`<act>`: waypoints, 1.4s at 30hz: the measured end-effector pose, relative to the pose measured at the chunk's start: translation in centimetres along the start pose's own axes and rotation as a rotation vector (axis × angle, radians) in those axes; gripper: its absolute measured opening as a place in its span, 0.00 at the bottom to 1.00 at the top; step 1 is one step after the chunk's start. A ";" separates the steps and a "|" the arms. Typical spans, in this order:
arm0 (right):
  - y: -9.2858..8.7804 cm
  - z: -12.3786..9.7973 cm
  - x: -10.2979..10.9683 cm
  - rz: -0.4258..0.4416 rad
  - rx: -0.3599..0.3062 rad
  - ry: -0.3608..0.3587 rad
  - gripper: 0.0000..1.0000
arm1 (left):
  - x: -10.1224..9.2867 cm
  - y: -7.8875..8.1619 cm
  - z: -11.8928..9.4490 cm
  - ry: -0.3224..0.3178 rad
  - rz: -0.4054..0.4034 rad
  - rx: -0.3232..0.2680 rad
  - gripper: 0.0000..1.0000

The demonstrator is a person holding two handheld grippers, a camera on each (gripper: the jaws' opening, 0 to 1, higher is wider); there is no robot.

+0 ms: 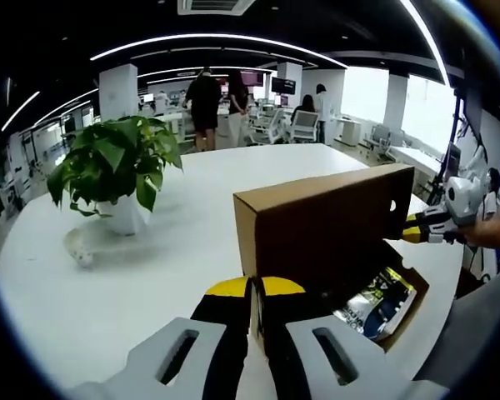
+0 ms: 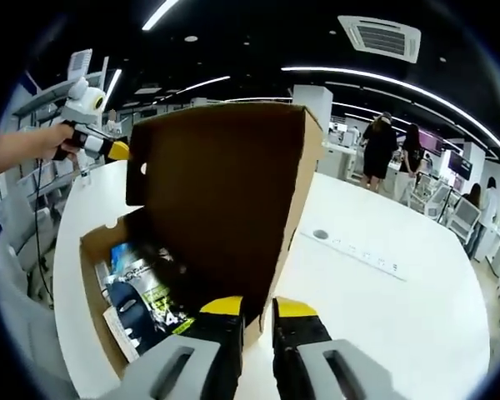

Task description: Operate the shoe box by opening the lid, removing the specified soft item, and placing it in the target area until the item is outside and the box remains undamaged.

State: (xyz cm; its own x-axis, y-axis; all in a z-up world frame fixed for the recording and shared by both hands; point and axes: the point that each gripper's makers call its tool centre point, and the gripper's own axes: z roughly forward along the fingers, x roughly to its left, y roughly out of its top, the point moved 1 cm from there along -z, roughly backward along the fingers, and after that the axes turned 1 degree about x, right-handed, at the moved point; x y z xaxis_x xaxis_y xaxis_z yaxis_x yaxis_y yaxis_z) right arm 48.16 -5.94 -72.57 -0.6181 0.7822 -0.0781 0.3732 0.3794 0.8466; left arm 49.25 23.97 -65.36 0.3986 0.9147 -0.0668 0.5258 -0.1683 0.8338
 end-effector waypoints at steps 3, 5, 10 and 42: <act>0.1 0.2 -0.3 0.008 -0.002 -0.014 0.02 | 0.1 0.1 0.2 0.000 -0.004 -0.003 0.01; 0.0 0.3 -0.5 0.004 -0.002 -0.022 0.00 | 0.1 0.2 0.3 -0.001 -0.008 -0.005 0.01; 0.1 0.4 -0.8 -0.001 -0.003 -0.027 0.00 | 0.3 0.4 0.8 0.000 -0.009 -0.009 0.01; 0.6 1.2 -1.7 -0.012 0.004 -0.029 0.00 | 0.6 -6.0 3.8 0.034 -0.054 0.093 0.02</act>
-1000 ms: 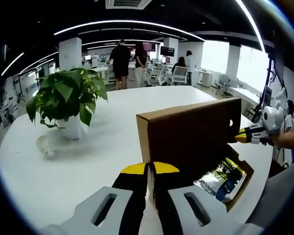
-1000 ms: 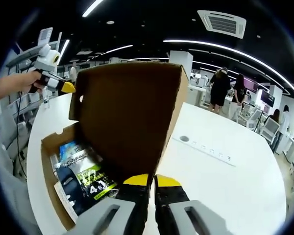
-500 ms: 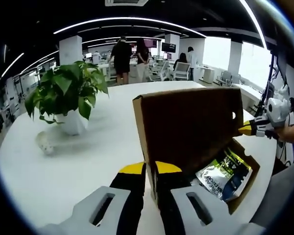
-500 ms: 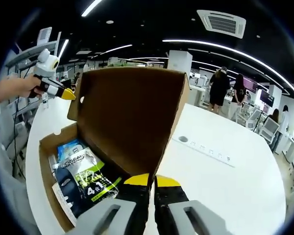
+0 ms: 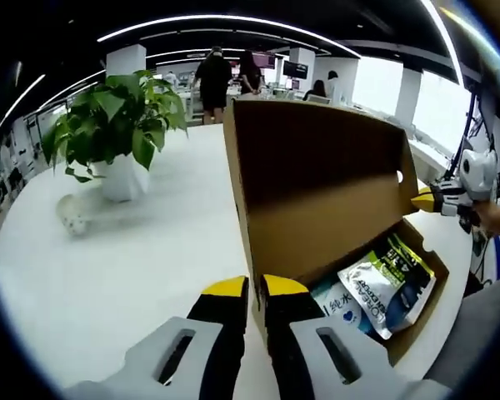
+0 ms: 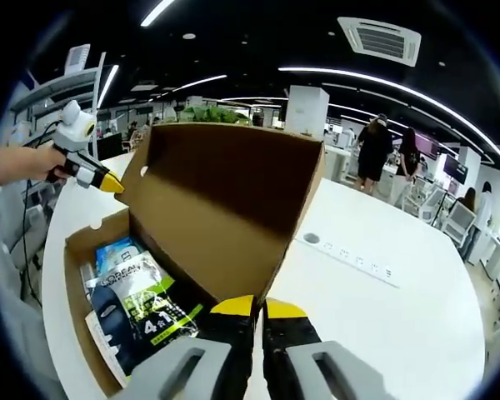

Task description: Operate the shoe box by opening the lid, removing the specified soft item, and placing it in the target area until the item is outside and the box remains undamaged.

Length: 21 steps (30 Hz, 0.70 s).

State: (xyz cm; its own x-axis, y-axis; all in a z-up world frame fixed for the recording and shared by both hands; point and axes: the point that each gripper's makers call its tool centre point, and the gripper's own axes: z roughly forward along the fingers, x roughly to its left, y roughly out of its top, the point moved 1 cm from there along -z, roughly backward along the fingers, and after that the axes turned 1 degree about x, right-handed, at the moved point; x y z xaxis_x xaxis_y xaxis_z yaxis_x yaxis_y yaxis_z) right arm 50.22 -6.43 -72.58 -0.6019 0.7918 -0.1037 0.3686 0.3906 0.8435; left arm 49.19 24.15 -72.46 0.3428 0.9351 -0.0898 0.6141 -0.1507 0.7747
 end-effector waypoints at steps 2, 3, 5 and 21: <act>0.0 0.0 0.0 0.001 0.000 0.002 0.00 | -0.1 0.0 0.0 0.003 -0.001 -0.002 0.01; 0.0 0.1 0.0 0.001 0.000 0.002 0.00 | -0.1 0.0 0.0 0.005 0.003 -0.004 0.01; 0.1 0.2 -0.1 0.005 0.000 0.002 0.00 | 0.0 0.1 0.0 0.005 -0.009 -0.009 0.01; 0.2 1.0 -0.7 0.023 0.005 0.007 0.00 | 0.1 0.6 0.8 0.013 -0.010 0.000 0.01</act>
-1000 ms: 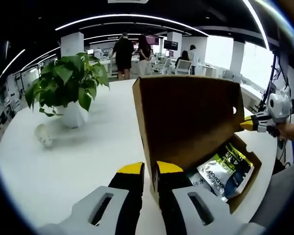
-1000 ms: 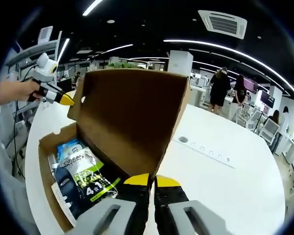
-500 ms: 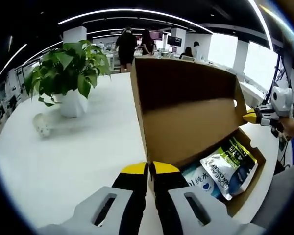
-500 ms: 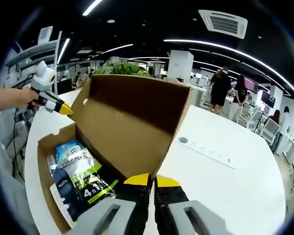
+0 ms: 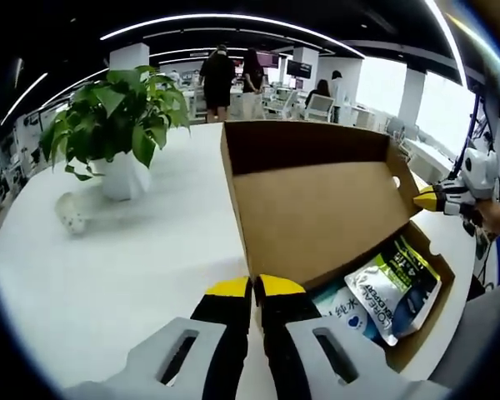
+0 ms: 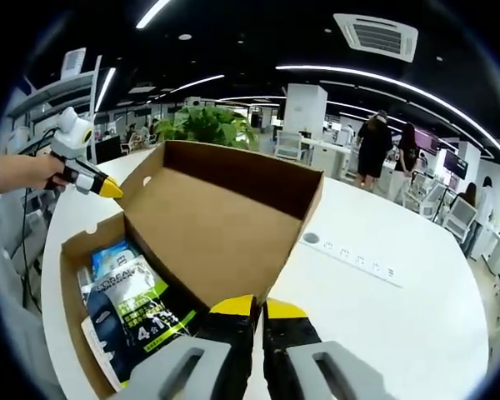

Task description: Operate the shoe box by opening the lid, removing the specified soft item, and placing it in the target area until the item is outside and the box remains undamaged.

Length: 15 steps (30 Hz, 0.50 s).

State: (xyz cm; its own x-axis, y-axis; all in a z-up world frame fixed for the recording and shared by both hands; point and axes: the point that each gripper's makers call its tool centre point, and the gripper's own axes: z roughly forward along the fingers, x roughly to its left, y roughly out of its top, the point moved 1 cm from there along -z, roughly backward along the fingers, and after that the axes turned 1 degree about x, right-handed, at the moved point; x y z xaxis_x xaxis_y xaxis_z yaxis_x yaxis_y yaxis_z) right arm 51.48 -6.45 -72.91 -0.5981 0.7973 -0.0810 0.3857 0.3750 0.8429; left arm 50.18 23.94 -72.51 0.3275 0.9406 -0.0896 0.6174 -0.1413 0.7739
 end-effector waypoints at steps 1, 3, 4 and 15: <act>0.0 0.0 0.0 0.001 0.000 0.000 0.00 | 0.0 0.0 0.1 -0.001 0.002 0.002 0.01; 0.0 0.2 -0.1 0.009 0.002 0.002 0.00 | 0.1 0.1 0.2 -0.002 0.005 0.006 0.01; 0.0 0.2 -0.2 0.013 0.002 0.003 0.00 | 0.1 0.1 0.2 -0.002 0.003 0.006 0.01; -0.1 1.1 -0.7 0.093 0.012 0.011 0.00 | 0.4 0.3 1.1 -0.001 -0.014 0.013 0.01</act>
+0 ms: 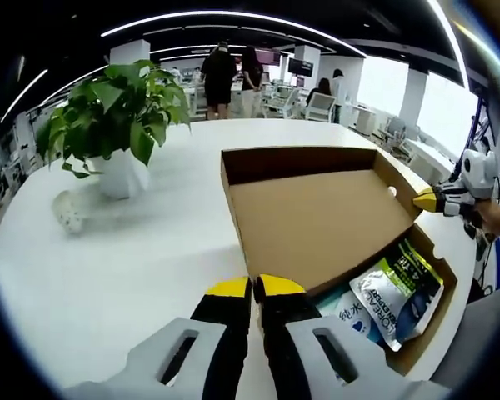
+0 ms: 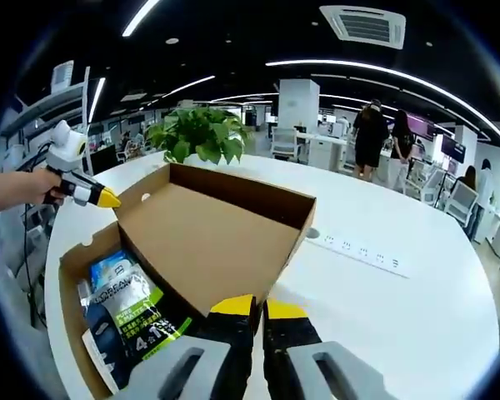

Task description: Operate the shoe box by opening the lid, removing the specified soft item, and placing it in the target area until the item is outside and the box remains undamaged.

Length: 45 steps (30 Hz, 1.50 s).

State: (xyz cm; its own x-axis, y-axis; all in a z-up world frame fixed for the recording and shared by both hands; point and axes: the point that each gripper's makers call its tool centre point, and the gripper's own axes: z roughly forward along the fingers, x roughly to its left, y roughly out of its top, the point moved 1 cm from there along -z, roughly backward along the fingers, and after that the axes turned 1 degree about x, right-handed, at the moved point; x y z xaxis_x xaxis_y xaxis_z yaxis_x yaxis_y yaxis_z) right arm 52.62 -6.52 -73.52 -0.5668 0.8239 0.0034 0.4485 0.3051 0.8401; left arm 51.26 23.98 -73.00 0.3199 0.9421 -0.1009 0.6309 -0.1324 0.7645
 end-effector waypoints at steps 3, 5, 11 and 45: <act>0.0 0.1 0.0 0.008 0.002 0.000 0.00 | 0.1 0.0 0.2 0.001 0.000 0.002 0.01; -0.1 0.2 0.0 0.017 0.004 0.000 0.00 | 0.2 0.0 0.4 0.002 -0.001 0.004 0.01; -0.2 0.6 -0.2 0.037 0.010 0.005 0.00 | 0.4 0.0 0.7 0.004 -0.004 0.008 0.02; -0.4 1.5 -0.4 0.067 0.044 0.014 0.02 | 0.6 -0.5 1.7 0.026 -0.046 0.032 0.03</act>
State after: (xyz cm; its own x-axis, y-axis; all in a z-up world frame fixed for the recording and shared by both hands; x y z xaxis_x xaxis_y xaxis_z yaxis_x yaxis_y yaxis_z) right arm 53.71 -6.27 -74.63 -0.5444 0.8362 0.0667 0.5153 0.2706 0.8131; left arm 52.35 24.05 -74.48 0.2715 0.9551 -0.1184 0.6667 -0.0980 0.7389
